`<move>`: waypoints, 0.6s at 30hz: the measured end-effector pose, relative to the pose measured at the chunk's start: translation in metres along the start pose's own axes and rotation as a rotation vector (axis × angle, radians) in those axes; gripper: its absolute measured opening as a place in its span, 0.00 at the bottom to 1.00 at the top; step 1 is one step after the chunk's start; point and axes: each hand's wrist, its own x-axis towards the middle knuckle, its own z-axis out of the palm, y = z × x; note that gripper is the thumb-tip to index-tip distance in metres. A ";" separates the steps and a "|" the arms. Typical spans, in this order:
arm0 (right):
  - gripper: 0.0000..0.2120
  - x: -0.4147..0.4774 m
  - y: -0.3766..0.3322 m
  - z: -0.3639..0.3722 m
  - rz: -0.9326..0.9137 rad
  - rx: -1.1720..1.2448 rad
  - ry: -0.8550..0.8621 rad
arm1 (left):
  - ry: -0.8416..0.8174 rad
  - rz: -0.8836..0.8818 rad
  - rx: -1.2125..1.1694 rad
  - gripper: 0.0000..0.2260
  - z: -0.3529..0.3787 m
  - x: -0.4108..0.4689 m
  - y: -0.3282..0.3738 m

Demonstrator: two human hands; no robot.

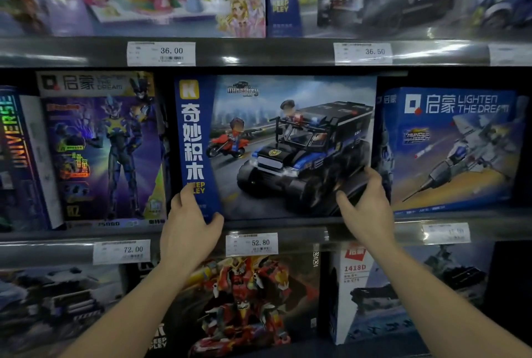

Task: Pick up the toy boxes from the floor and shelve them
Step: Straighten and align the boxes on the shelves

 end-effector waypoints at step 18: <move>0.30 -0.014 -0.004 -0.008 0.012 0.098 0.097 | 0.048 0.106 0.032 0.32 -0.015 -0.020 -0.008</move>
